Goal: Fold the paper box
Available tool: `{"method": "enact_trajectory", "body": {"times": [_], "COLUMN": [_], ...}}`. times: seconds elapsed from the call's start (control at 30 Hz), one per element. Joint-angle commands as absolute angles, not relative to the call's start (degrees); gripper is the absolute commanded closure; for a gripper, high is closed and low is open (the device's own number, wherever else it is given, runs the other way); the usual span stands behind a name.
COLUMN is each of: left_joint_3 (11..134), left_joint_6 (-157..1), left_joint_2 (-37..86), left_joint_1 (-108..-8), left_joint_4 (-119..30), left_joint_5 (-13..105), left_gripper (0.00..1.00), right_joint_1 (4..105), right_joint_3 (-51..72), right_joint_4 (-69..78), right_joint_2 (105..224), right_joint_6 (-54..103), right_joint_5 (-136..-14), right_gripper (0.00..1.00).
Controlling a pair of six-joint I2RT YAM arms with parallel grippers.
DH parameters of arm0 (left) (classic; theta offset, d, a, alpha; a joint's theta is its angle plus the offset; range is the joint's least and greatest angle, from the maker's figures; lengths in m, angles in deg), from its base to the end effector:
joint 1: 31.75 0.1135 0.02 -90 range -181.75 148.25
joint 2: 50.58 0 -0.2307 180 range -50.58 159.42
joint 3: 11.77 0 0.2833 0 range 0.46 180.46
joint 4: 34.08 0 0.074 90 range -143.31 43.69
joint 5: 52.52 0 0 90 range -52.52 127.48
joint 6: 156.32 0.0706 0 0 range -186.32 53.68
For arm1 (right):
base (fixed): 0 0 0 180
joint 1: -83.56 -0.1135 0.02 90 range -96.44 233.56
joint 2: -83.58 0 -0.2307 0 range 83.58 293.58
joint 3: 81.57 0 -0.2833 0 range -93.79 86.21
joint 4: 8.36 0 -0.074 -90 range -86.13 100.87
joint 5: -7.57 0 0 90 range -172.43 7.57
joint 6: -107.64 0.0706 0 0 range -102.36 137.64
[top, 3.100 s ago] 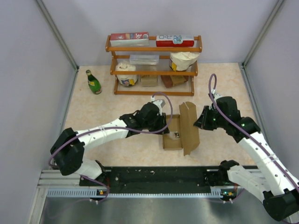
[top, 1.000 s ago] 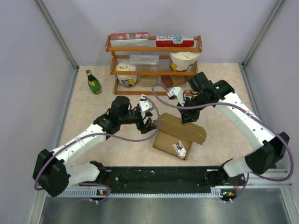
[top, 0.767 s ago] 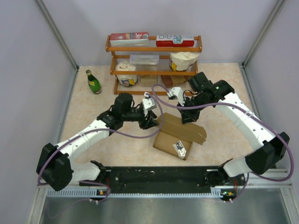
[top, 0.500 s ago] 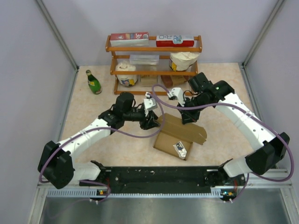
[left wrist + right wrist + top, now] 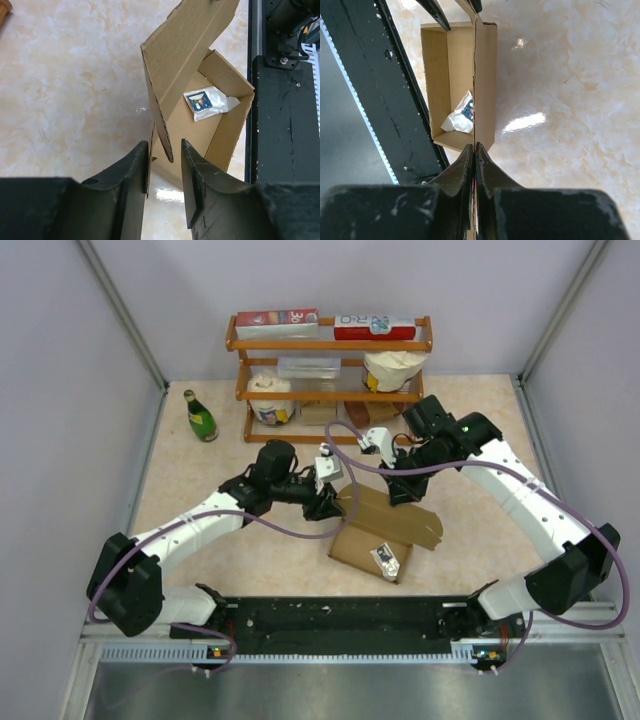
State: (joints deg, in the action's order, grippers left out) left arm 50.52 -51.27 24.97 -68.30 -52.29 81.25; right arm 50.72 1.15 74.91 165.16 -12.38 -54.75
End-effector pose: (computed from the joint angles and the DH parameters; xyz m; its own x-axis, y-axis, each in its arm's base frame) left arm 0.2479 -0.2446 0.2067 -0.1703 0.3596 -0.9174 0.9819 0.1402 -0.1273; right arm 0.2435 0.1962 0.2922 -0.3577 -0.7582 -0.5452 -0.9333 0.3102 0.1809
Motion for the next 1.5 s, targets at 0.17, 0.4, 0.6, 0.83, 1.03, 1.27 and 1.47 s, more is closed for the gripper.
{"method": "enact_trajectory", "body": {"times": [0.17,0.4,0.6,0.83,1.03,1.27,1.47], "left_joint_3": [53.1,53.2,55.9,54.7,52.0,51.6,50.4], "left_joint_6": [-50.3,-51.1,-53.6,-58.8,-61.0,-60.6,-61.3], "left_joint_2": [24.9,24.7,26.7,26.9,26.0,26.8,26.8], "left_joint_1": [-68.6,-69.0,-68.9,-68.9,-68.9,-67.4,-64.3], "left_joint_4": [-51.8,-53.2,-55.6,-52.5,-48.8,-49.1,-46.9], "left_joint_5": [81.6,77.7,76.8,75.5,70.0,68.2,69.2], "left_gripper": [0.75,0.84,1.00,1.00,1.00,1.00,1.00], "right_joint_1": [50.1,50.0,50.0,50.1,50.8,57.1,66.3], "right_joint_3": [1.4,1.7,1.3,1.6,5.9,19.6,31.7], "right_joint_4": [73.0,69.3,68.7,66.2,57.1,46.6,39.1], "right_joint_2": [162.9,161.5,161.1,160.5,155.2,144.4,134.7], "right_joint_6": [-11.8,-8.6,-7.8,-5.1,3.4,13.1,21.3], "right_joint_5": [-55.7,-59.2,-60.4,-62.8,-70.6,-71.4,-69.6], "right_gripper": [1.00,0.96,0.96,0.71,0.46,0.35,0.31]}}
